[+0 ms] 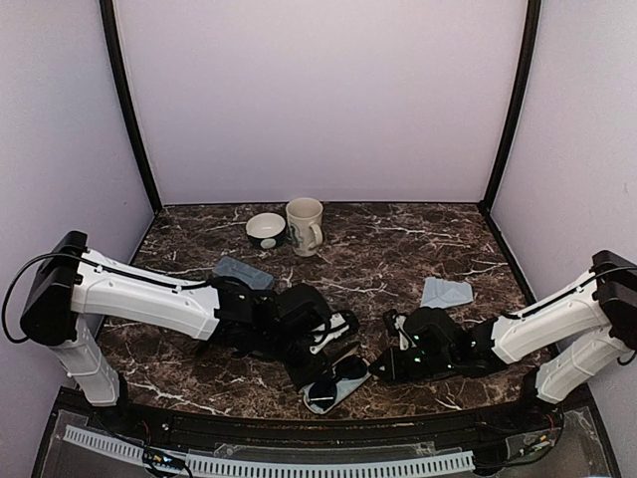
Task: Organize the sunglasses
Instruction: Close the case with sunglasses at the center of the board.
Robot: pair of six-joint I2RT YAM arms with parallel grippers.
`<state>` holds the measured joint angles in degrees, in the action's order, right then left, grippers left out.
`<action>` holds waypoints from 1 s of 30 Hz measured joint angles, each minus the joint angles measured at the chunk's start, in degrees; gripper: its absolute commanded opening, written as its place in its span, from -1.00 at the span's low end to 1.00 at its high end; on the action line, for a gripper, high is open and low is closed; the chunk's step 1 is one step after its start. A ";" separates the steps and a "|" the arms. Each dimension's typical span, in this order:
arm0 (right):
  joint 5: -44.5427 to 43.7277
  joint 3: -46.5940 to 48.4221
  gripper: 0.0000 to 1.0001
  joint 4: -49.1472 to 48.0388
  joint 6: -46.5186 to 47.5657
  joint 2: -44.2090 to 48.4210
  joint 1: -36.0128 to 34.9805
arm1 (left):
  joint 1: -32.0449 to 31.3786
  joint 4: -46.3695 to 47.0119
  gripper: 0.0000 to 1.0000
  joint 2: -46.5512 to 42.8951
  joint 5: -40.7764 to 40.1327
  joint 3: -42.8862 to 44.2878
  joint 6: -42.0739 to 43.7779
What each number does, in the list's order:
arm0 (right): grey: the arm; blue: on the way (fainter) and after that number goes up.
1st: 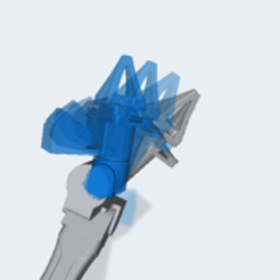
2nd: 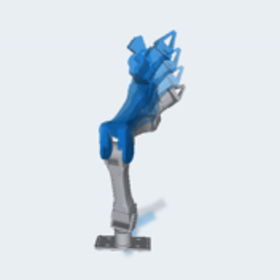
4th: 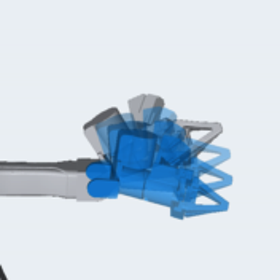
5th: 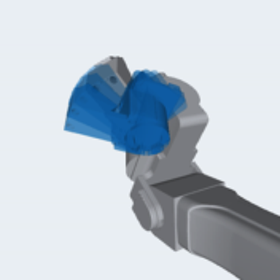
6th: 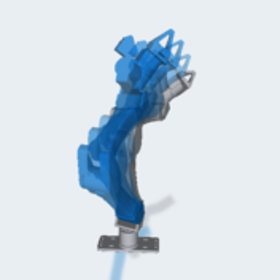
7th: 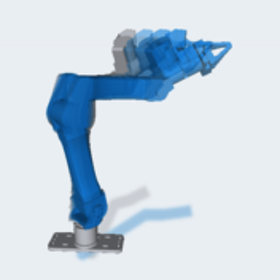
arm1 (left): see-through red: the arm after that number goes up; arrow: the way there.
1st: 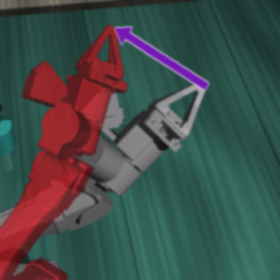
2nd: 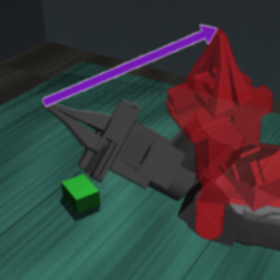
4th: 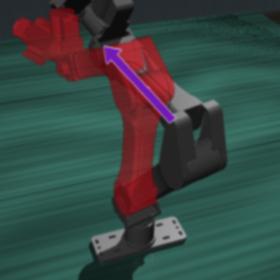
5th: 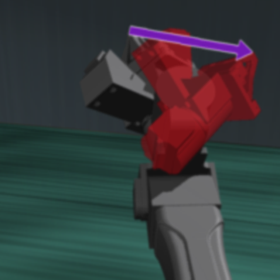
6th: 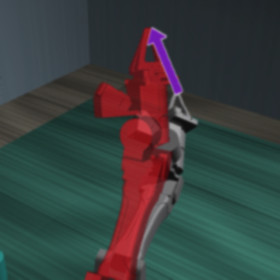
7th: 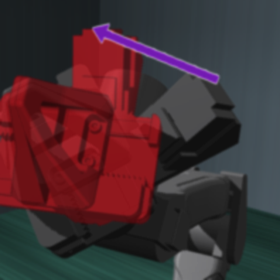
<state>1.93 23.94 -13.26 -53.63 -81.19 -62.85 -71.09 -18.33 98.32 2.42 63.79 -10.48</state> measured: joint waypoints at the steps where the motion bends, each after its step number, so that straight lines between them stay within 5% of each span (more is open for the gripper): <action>1: -0.02 0.00 -0.88 -0.02 -0.11 0.00 0.02 | -0.17 -0.22 -0.33 0.02 -0.22 0.04 0.00; 30: -2.82 0.02 -1.00 -0.09 -3.02 -0.28 -1.38 | -4.46 -2.78 -0.38 2.64 -7.10 2.95 0.22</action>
<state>-0.89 23.97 -13.34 -56.64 -81.47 -64.23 -75.55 -21.10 100.97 -4.69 66.74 -10.26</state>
